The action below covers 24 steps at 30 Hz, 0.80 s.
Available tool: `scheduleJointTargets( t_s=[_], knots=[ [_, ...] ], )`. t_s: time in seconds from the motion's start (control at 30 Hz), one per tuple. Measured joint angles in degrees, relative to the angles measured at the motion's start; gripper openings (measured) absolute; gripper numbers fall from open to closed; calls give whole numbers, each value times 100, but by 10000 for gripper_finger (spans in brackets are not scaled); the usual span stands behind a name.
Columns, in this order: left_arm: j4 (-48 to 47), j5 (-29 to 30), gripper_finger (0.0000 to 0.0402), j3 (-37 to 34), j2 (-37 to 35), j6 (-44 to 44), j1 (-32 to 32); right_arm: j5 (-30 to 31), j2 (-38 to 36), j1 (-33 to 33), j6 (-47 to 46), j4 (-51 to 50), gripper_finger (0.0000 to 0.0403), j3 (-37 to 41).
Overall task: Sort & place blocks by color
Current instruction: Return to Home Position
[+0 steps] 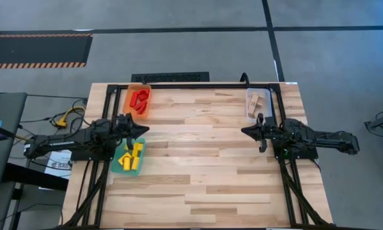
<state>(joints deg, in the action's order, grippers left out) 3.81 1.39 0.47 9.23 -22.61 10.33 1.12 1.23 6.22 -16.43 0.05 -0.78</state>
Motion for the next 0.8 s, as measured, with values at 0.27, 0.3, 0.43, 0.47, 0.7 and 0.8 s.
scheduleJointTargets(
  t_s=[0.27,0.3,0.43,0.47,0.7,0.8],
  knots=[
    [-91,-256,0,-4,0,1920,0,12,0,0,-2,-4,46,0],
    [-89,-254,0,-4,0,2132,0,12,0,0,-2,-4,46,0],
    [222,-107,0,-5,-1,2525,0,14,0,0,-4,-4,46,0],
    [392,-41,0,-7,-4,2528,0,14,0,0,-4,-4,46,1],
    [946,-261,0,-9,-4,2629,2,18,0,0,-7,-4,46,2],
    [925,-1007,0,-9,-102,2632,0,19,0,0,-10,-4,46,2]
  ],
)
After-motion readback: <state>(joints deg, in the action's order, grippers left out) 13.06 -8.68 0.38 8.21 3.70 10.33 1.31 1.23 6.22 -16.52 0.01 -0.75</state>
